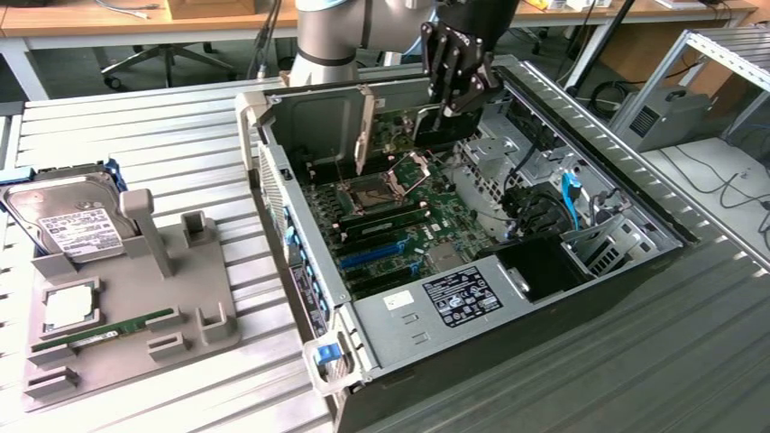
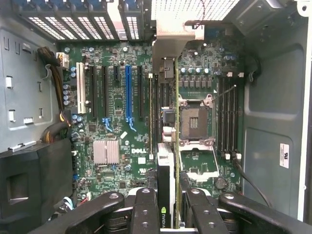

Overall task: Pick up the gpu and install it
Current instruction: 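Insert the gpu into the slot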

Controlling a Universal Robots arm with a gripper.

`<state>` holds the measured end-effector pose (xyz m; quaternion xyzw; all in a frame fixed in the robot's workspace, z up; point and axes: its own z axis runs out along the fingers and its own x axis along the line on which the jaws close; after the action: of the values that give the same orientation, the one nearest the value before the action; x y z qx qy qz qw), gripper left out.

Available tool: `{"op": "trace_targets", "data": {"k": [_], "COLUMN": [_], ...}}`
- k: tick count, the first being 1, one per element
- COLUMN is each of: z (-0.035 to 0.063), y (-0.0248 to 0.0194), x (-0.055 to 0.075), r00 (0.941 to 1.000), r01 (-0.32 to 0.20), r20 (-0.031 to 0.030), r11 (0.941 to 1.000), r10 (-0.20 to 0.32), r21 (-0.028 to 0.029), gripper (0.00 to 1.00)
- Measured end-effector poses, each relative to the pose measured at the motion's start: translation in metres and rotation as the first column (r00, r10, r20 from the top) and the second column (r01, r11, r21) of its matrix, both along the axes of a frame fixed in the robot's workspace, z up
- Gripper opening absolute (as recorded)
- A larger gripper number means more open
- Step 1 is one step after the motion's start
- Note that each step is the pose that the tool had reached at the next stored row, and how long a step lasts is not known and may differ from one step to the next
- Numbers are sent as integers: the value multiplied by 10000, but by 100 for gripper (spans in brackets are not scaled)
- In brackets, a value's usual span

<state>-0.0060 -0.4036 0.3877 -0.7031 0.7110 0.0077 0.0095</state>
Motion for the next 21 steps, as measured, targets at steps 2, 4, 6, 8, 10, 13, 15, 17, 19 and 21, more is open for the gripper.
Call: {"op": "trace_targets", "data": {"k": [2,4,6,8,10,13,15,17,19,21], "z": [-13,-27,-46,-58,-60,-81,-105,-138,-183,-216], "y": [0,0,0,0,0,0,0,0,0,0], "x": [-4,-7,-12,-16,-16,-25,-35,-45,-57,-67], "r00": [10000,10000,10000,10000,10000,10000,10000,10000,10000,10000], "r01": [0,0,0,-1,0,1,1,0,0,-1], "r20": [2,4,6,8,8,22,41,51,52,52], "r11": [10000,10000,10000,10000,10000,10000,10000,10000,10000,10000], "r10": [0,0,0,1,0,-1,-1,0,0,1], "r21": [1,0,0,0,-1,2,3,2,2,2], "gripper": [27,27,27,27,27,27,27,27,27,27]}}
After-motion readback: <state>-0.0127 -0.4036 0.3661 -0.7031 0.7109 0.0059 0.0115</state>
